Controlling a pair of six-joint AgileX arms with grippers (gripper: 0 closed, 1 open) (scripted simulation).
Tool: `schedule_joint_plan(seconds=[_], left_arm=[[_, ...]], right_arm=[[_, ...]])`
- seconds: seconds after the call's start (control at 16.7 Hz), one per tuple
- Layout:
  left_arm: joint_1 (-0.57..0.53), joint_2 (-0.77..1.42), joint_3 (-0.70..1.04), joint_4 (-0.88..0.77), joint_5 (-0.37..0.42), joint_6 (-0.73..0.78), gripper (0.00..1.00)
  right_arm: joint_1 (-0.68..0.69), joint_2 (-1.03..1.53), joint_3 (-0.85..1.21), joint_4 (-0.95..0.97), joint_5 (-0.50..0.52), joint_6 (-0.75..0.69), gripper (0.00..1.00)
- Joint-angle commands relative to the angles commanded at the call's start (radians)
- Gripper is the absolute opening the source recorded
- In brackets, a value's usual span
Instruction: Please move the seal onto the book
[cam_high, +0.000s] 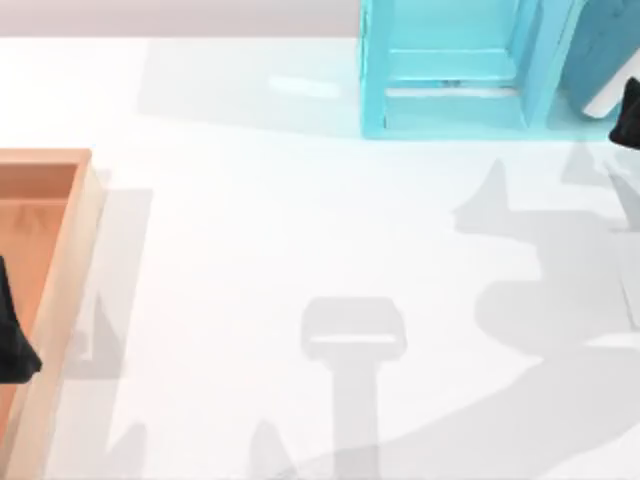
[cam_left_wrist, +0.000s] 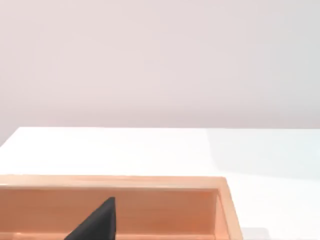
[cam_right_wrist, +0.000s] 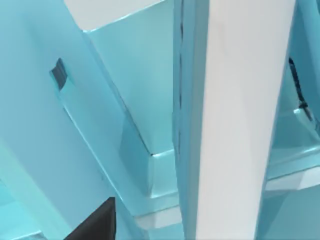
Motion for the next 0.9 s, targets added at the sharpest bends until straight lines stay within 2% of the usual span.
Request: schedule_joint_plan(seconds=[0.24, 0.72, 0.9], left_arm=[[0.000, 0.000, 0.000, 0.000, 0.000, 0.000, 1.00], [0.000, 0.000, 0.000, 0.000, 0.000, 0.000, 1.00], [0.000, 0.000, 0.000, 0.000, 0.000, 0.000, 1.00]], right_arm=[[0.006, 0.021, 0.035, -0.017, 0.005, 0.000, 1.00], [0.026, 0.222, 0.406, -0.181, 0.029, 0.002, 1.00], [0.031, 0.256, 0.472, -0.215, 0.035, 0.001, 1.00]])
